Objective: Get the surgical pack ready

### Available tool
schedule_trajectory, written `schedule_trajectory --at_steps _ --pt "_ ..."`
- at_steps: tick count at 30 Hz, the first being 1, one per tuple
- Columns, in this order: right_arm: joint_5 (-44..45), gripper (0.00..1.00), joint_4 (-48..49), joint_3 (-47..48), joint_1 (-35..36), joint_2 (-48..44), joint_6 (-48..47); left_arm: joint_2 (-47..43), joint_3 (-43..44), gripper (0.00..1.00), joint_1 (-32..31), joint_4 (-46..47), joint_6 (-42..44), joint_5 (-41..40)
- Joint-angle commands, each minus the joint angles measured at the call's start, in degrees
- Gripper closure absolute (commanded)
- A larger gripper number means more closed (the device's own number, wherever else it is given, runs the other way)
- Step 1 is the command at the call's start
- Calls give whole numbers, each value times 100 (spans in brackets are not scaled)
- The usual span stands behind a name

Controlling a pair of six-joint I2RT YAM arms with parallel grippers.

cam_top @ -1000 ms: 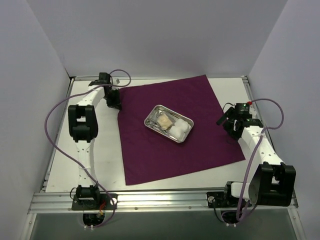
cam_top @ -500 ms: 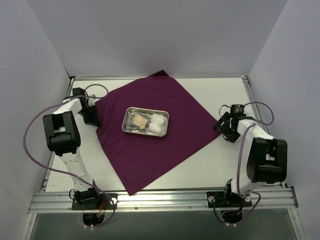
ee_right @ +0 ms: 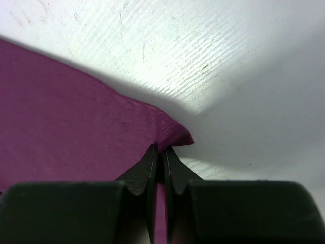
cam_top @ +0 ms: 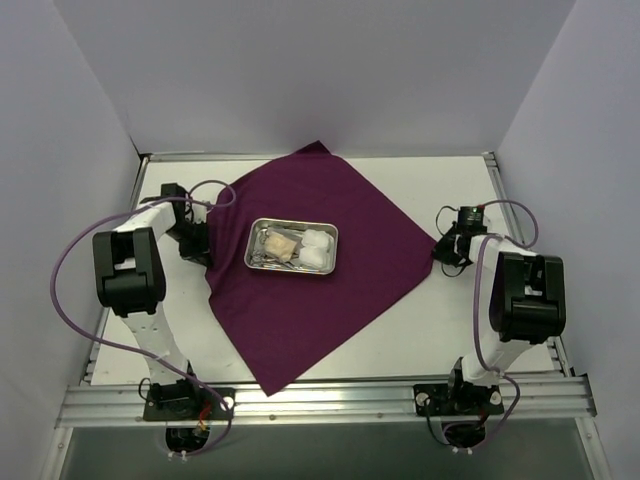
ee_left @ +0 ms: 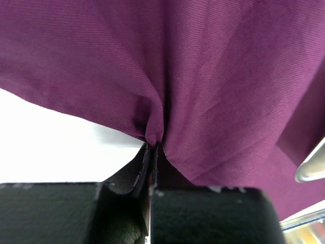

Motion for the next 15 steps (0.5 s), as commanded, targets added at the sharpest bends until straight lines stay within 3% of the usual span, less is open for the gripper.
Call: schedule_trajectory --at_steps 1,7,15 --pt "102 100 -271 -223 -32 7 62 -178 -111 98 177 -482 219 -274" --pt "287 100 -657 -75 -646 -442 -157 -521 -339 98 221 -737 456 -310" --pt "339 100 -1167 602 -1061 -240 -658 -626 -533 98 248 -1045 720 -274"
